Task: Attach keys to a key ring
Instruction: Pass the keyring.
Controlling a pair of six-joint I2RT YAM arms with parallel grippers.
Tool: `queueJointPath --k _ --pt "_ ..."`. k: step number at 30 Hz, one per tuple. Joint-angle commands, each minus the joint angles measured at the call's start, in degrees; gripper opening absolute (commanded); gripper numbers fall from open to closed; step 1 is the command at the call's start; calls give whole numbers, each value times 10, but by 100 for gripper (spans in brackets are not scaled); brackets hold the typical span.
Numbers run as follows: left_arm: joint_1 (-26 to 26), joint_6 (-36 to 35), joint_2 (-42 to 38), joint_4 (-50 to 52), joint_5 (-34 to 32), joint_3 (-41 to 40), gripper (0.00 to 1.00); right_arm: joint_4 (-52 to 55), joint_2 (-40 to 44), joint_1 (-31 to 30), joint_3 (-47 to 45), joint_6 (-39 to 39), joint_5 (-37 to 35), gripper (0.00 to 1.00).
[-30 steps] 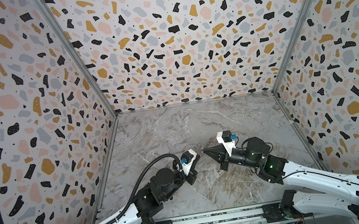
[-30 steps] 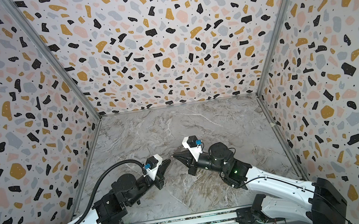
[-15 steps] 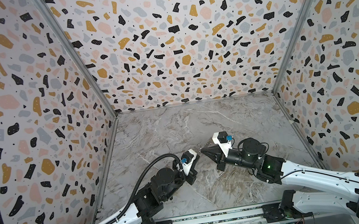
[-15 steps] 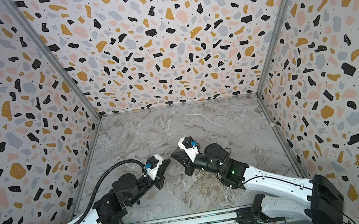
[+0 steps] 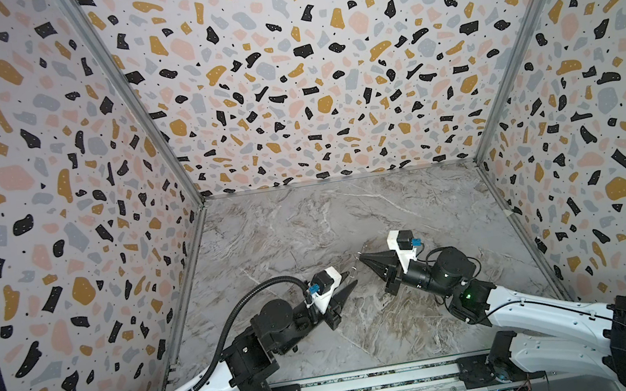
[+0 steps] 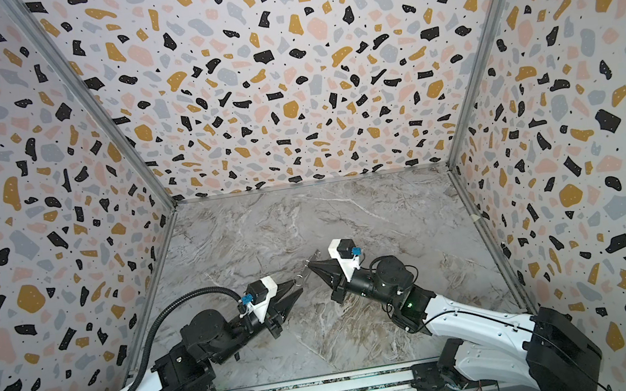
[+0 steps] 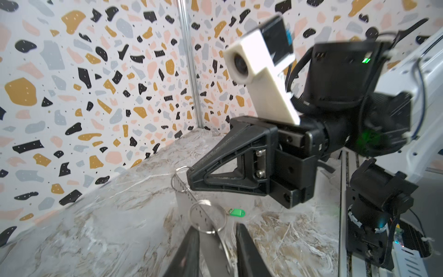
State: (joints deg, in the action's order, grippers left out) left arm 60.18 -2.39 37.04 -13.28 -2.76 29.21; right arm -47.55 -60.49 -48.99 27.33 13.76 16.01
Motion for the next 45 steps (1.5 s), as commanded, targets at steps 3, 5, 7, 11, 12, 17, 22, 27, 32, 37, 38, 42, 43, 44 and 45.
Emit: queueJointPath --k 3,5,7,11,12,17,22,27,32,37,38,42,43,44,45 --pt "3 -13 -46 -31 -17 11 27 -158 -1 35 -18 32 113 0" --pt "3 -19 -50 -29 -32 11 27 -175 -6 42 -17 35 140 0" --pt "3 -28 -45 -31 -48 9 27 -191 -14 48 -14 40 165 0" --pt "3 -45 -29 -53 -48 4 27 -237 -35 65 -9 68 222 0" --pt "3 -49 -25 -58 -46 3 26 -250 -41 68 -8 76 235 0" --pt "3 -73 -12 -69 -13 4 26 -324 -79 82 4 122 304 0" --pt "3 -79 4 -64 30 11 25 -363 -110 83 13 147 324 0" --pt "3 -79 10 -73 36 9 25 -386 -126 83 17 163 332 0" --pt "3 -81 14 -88 36 6 25 -393 -133 82 20 167 342 0" --pt "3 -84 22 -92 40 8 25 -395 -138 79 24 168 351 0" --pt "3 -84 23 -92 40 9 25 -395 -138 78 24 169 353 0" --pt "3 -84 23 -96 42 8 24 -394 -142 74 27 170 363 0" --pt "3 -84 24 -97 40 6 24 -393 -143 73 29 170 365 0" --pt "3 -84 23 -99 40 6 24 -393 -144 73 30 171 367 0" --pt "3 -85 20 -101 39 4 24 -392 -146 72 29 171 368 0"
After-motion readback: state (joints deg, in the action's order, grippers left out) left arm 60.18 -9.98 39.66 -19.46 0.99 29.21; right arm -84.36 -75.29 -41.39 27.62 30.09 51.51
